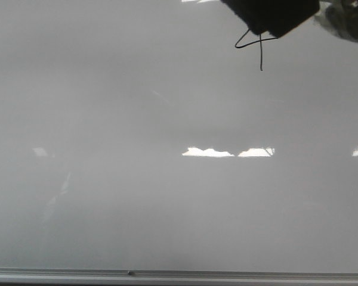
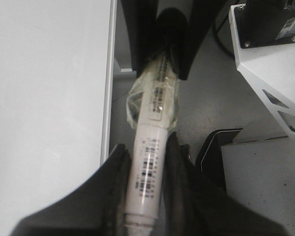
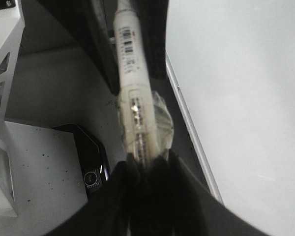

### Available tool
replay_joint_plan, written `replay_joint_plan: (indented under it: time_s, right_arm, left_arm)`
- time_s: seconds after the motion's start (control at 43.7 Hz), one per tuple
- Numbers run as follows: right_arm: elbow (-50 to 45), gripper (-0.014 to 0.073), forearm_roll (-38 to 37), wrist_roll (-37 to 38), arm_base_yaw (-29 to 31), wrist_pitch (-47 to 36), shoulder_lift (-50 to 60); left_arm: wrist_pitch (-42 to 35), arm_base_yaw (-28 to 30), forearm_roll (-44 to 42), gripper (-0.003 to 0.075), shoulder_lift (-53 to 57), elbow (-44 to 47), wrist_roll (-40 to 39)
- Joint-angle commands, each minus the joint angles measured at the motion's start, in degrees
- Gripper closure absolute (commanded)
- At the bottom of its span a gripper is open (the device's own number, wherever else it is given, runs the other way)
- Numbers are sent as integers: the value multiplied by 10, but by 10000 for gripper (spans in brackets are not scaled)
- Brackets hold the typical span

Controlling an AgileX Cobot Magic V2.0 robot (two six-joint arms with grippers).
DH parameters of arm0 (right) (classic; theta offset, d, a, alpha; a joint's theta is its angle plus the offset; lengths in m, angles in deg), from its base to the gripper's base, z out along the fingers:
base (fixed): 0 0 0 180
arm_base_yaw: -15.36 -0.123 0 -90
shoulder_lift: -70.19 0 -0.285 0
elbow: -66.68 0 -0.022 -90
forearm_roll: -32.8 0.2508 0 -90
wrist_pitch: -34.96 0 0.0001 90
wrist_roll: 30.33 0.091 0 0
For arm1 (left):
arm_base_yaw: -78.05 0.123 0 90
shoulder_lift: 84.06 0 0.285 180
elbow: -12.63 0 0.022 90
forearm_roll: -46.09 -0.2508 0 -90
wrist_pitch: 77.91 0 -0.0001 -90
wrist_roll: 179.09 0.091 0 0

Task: Write number 4 on whiteboard

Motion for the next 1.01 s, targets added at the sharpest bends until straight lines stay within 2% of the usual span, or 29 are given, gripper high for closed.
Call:
replay_joint_plan:
  time_s: [0.0,0.091,0.16,0.206,0.274,0.412,0.594,0.732,0.8,0.983]
  right_arm:
    - [20,361,36,3,0,-17,5]
    - [20,157,36,3,0,-18,5]
    - [20,59,36,3,1,-20,5]
    - [20,28,31,6,1,-23,5]
    - [20,24,16,19,1,-33,5]
    - [20,25,-36,83,1,-63,5]
    - [20,25,-82,140,1,-80,5]
    - [19,25,-81,139,1,-79,5]
    - [19,25,-81,139,1,-78,5]
    - [18,25,-81,139,1,-79,5]
  left_arm:
    - [-42,-4,22,689,18,-20,-9]
    - [-41,-4,22,702,18,-20,-9]
    - [-36,-1,18,702,18,-20,-12]
    - [-34,0,7,702,18,-20,-14]
    - [-28,5,-19,702,21,-20,-31]
    - [-1,27,-112,702,29,-26,-118]
    - [40,80,-278,702,49,-31,-292]
    - [86,153,-385,702,62,-31,-429]
    - [95,200,-404,702,70,-28,-476]
    - [49,325,-404,702,106,14,-495]
